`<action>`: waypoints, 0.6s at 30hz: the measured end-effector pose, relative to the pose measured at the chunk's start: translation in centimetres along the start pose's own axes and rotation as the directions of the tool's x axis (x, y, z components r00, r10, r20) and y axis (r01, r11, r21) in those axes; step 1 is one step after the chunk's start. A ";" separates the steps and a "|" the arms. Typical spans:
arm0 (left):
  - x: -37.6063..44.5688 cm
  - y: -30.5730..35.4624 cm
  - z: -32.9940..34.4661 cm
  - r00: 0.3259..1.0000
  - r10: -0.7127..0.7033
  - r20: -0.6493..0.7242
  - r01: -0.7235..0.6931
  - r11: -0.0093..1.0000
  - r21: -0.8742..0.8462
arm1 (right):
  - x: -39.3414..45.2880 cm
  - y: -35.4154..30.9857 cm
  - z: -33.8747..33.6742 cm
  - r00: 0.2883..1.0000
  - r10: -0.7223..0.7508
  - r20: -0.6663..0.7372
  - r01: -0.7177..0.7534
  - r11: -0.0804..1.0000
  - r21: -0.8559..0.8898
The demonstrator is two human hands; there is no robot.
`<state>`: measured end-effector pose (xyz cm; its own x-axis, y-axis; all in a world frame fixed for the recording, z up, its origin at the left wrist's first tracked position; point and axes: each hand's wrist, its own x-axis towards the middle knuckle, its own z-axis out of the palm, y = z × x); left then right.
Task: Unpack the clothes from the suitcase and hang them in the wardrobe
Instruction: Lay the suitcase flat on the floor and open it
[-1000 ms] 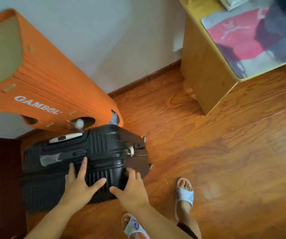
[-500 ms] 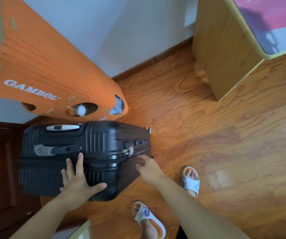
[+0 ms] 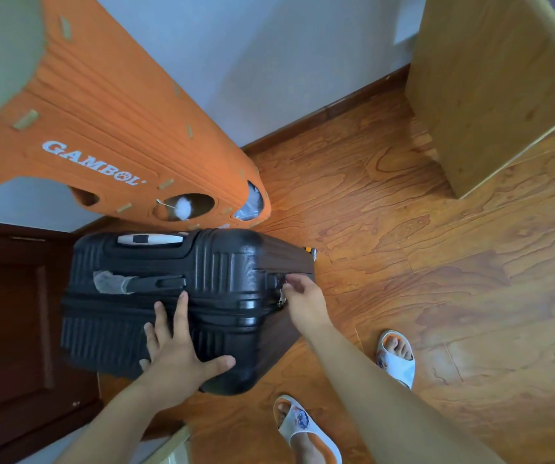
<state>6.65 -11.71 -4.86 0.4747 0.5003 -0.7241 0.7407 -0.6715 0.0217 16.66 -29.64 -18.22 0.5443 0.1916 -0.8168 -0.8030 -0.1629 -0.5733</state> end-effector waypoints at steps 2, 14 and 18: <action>-0.2 0.3 0.0 1.000 0.006 0.010 -0.005 1.000 -0.019 | -0.4 -0.2 -0.1 1.000 -0.009 0.017 0.008 0.998 0.061; 5.4 10.0 -3.9 0.465 0.741 0.485 -0.616 -0.123 0.778 | -1.9 3.6 -4.0 0.986 0.020 0.164 -0.013 0.999 -0.044; 6.6 12.4 -3.7 0.456 0.696 0.554 -0.614 -0.204 0.762 | -0.7 5.4 -3.8 0.973 0.010 0.231 0.002 0.999 -0.052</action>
<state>20.73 -14.69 -6.87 0.4689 -0.5423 -0.6971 -0.8053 -0.5868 -0.0852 12.86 -34.34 -20.96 0.4648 0.4086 -0.7855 -0.7882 -0.2131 -0.5773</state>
